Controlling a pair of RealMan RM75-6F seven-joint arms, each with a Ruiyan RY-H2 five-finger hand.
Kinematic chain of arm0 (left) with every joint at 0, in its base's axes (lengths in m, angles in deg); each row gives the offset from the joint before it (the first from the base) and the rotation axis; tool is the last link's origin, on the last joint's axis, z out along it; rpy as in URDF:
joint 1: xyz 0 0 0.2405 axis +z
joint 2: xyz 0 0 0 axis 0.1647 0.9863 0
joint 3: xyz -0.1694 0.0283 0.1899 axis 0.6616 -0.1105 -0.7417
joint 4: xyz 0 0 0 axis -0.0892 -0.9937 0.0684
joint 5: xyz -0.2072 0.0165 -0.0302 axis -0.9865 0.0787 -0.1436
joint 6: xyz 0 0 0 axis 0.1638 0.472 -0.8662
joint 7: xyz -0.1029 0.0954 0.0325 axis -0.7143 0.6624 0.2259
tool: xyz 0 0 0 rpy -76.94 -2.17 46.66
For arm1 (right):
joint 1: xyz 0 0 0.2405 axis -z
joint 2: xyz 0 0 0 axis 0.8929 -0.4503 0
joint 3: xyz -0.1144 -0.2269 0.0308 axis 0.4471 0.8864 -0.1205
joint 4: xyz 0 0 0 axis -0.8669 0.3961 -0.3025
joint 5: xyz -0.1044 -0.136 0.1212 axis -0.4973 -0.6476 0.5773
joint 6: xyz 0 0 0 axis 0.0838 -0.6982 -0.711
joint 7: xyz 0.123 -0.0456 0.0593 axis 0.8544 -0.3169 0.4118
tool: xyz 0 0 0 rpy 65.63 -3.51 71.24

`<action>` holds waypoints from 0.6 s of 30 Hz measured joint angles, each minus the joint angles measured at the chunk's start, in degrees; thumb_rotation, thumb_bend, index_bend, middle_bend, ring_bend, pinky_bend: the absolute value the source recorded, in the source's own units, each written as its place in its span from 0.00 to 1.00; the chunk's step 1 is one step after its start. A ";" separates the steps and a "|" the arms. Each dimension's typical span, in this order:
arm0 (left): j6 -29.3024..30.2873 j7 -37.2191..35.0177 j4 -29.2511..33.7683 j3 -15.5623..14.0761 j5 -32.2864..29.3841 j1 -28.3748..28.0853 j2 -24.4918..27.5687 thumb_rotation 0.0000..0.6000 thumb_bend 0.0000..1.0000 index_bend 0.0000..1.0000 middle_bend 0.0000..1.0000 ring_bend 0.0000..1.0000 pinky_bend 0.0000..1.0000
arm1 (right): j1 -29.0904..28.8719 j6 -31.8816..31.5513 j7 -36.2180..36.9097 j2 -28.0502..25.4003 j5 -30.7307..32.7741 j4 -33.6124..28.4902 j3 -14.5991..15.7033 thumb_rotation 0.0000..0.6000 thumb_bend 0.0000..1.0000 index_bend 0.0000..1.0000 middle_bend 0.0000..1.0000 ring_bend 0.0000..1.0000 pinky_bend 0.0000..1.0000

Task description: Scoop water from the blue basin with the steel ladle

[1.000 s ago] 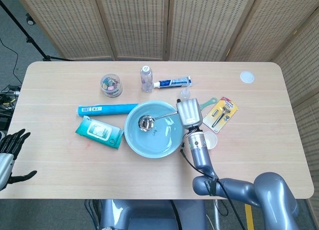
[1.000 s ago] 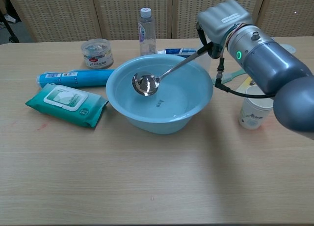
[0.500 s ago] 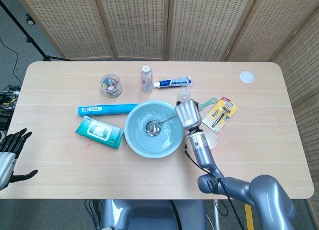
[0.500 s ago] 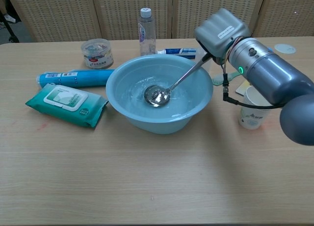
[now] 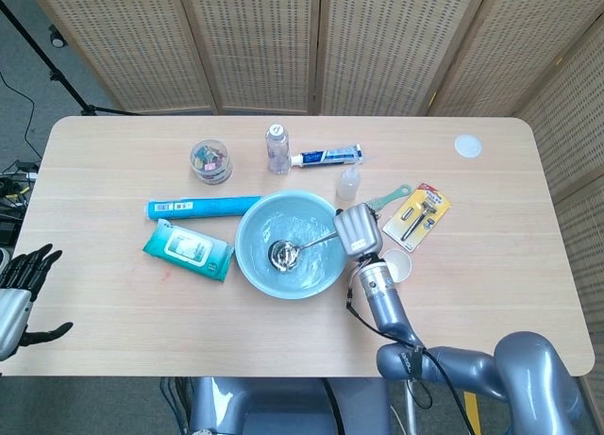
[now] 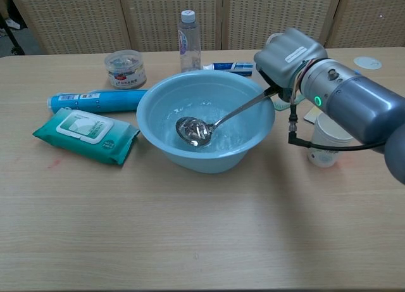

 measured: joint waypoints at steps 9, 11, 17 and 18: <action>0.08 0.30 0.06 -0.13 0.24 0.01 -0.09 1.00 0.00 0.00 0.00 0.00 0.00 | -0.50 -2.14 -5.51 -3.37 15.87 -10.56 -7.31 1.00 1.00 0.81 0.87 0.88 1.00; 0.10 0.24 0.08 -0.16 0.28 0.03 -0.08 1.00 0.00 0.00 0.00 0.00 0.00 | -0.97 -2.93 -6.69 -4.55 17.78 -12.47 -8.59 1.00 1.00 0.81 0.87 0.88 1.00; 0.30 0.23 0.12 -0.28 0.53 0.11 -0.07 1.00 0.00 0.00 0.00 0.00 0.00 | -2.46 -4.41 -7.32 -6.91 19.91 -15.35 -10.58 1.00 1.00 0.81 0.87 0.88 1.00; 0.34 0.20 0.13 -0.29 0.56 0.12 -0.06 1.00 0.00 0.00 0.00 0.00 0.00 | -2.82 -4.67 -7.33 -7.38 20.63 -15.94 -10.98 1.00 1.00 0.81 0.87 0.88 1.00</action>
